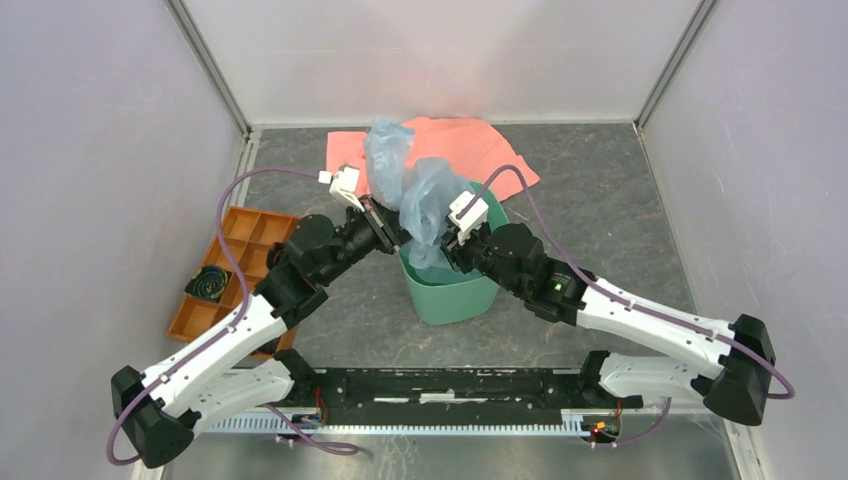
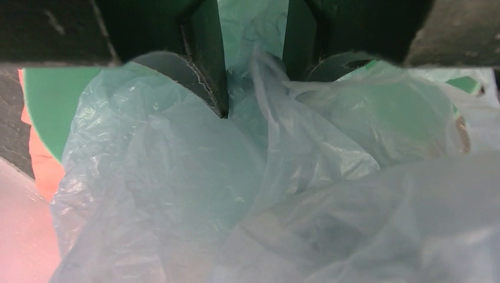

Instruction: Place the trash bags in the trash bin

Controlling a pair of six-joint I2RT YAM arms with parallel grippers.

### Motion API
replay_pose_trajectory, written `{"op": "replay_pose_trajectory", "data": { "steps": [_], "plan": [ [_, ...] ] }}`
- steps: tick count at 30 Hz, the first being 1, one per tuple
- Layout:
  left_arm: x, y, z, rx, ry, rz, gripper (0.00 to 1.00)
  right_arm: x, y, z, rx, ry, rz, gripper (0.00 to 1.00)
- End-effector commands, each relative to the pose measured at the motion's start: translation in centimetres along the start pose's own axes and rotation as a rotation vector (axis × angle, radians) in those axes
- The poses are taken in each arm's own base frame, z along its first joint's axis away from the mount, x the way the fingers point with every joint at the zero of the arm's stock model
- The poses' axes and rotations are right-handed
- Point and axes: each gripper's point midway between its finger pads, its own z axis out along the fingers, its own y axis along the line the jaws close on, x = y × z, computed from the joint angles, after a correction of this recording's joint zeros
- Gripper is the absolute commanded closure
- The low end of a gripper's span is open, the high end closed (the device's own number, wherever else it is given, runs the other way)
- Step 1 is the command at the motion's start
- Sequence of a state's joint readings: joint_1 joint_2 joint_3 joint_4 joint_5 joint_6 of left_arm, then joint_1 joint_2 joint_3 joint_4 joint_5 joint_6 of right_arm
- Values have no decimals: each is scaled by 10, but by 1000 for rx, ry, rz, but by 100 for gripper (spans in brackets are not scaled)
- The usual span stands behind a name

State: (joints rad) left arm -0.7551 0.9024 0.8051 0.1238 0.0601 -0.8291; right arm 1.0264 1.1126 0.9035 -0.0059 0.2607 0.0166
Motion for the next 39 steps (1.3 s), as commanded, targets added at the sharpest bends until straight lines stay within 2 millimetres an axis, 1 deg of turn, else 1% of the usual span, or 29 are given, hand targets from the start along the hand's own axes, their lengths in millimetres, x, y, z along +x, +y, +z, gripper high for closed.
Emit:
{"op": "replay_pose_trajectory", "data": {
  "steps": [1, 3, 5, 6, 7, 9, 10, 11, 13, 15, 17, 19, 22, 25, 27, 29, 30, 33, 36, 39],
  "plan": [
    [-1, -12, -7, 62, -20, -49, 98, 8, 5, 2, -37, -18, -68, 55],
    [1, -10, -9, 63, -16, -51, 98, 1, 8, -10, -74, -49, -58, 51],
    [2, -11, -11, 74, -17, -49, 98, -12, 0, -25, -48, -81, -43, 39],
    [2, -11, -11, 81, -18, -48, 98, -22, -3, -32, -46, -106, -43, 32],
    [2, -14, -11, 97, -19, -46, 98, -24, 2, -40, -87, -99, -68, 25],
    [2, -18, -10, 124, -23, -41, 98, -38, 14, -53, -187, -120, -121, 10],
    [1, -20, -10, 135, -25, -37, 98, -43, 17, -58, -218, -118, -139, 7],
    [1, -22, -10, 147, -25, -31, 98, -52, 19, -63, -235, -122, -150, 5],
    [2, -27, -9, 172, -19, -25, 98, -64, 18, -70, -243, -135, -159, 2],
    [2, -29, -8, 182, -16, -32, 98, -76, 16, -74, -237, -174, -150, 2],
    [2, -28, -6, 179, -17, -44, 98, -89, 23, -78, -277, -229, -128, 2],
    [1, -28, -5, 176, -17, -51, 98, -101, 31, -80, -313, -276, -106, 2],
    [2, -28, -5, 170, -12, -54, 98, -112, 32, -77, -312, -303, -94, 2],
    [2, -27, -5, 165, -7, -56, 98, -114, 25, -73, -276, -288, -102, 2],
    [2, -26, -5, 156, -4, -54, 98, -119, 14, -71, -213, -290, -77, 2],
    [3, -23, -5, 143, -7, -55, 98, -133, 7, -70, -166, -311, -26, 2],
    [2, -22, -4, 138, -10, -56, 98, -139, 9, -70, -174, -330, -4, 2],
    [3, -20, 0, 126, -9, -60, 98, -156, 27, -72, -272, -395, 2, 2],
    [4, -19, 2, 109, 7, -66, 94, -169, 28, -70, -278, -422, 14, 2],
    [3, -20, 3, 109, 10, -74, 94, -173, 30, -65, -283, -428, 15, 2]
  ]
}}
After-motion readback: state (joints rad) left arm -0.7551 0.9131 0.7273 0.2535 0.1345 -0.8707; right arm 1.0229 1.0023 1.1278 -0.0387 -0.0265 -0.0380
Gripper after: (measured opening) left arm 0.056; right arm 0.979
